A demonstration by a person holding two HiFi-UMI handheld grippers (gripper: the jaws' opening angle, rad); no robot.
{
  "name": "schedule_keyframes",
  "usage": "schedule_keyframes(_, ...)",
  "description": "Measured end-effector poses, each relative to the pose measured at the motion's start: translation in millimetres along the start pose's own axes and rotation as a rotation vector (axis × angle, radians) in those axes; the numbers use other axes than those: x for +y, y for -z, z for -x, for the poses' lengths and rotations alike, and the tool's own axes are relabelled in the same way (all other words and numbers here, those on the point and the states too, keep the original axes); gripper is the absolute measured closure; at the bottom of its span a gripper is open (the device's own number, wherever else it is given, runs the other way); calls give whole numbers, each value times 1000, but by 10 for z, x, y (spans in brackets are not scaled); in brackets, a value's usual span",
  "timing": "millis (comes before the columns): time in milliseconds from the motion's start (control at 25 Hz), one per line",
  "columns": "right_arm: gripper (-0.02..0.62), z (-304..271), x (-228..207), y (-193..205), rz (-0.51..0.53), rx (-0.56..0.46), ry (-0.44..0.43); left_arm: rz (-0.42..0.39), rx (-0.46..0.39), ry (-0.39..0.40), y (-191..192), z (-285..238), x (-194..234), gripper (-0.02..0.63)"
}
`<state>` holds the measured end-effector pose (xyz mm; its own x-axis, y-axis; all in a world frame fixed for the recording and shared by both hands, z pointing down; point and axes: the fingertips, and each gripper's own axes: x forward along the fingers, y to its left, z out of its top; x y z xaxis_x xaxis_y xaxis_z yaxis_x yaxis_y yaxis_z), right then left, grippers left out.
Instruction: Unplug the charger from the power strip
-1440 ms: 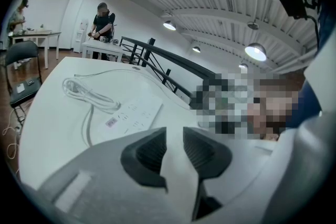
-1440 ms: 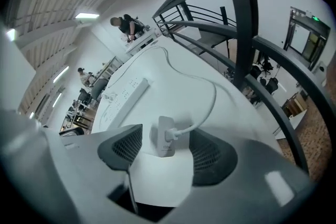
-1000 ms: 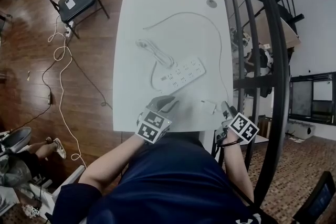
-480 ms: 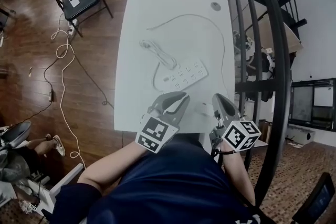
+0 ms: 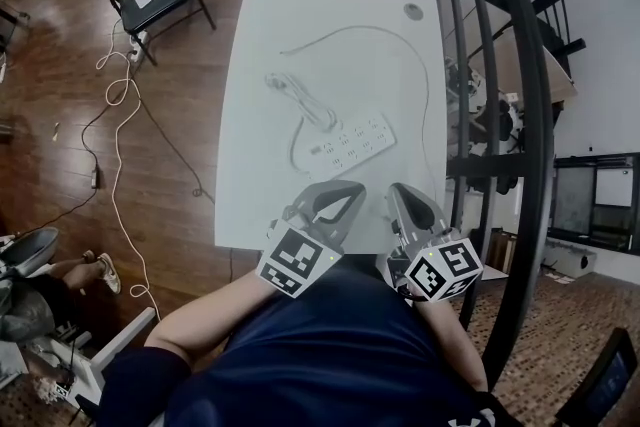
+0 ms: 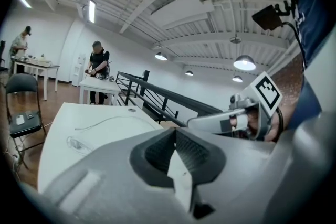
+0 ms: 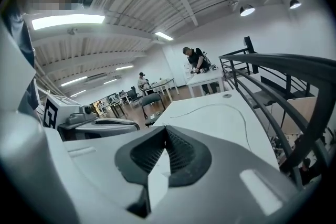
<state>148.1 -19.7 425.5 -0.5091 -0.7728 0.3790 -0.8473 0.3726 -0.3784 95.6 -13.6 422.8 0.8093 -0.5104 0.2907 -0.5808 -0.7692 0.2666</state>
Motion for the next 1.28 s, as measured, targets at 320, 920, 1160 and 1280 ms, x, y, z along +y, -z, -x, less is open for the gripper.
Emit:
schedule_keyframes(320,584,26,54,-82,61,-33,-5,-39,25,8,67,-29,-26,600)
schedule_keyframes(920,584,1,-25,-69,118,-15,13,-14,49,7,101,-99,5,600)
schedule_keyframes(1160,584,6,-28,9,118,0,21,-15,54,7,137,-83,-2,600)
schedule_keyframes(1280,584,23,-36,60,110,-9,26,-24,57,6,175,-66,-12,600)
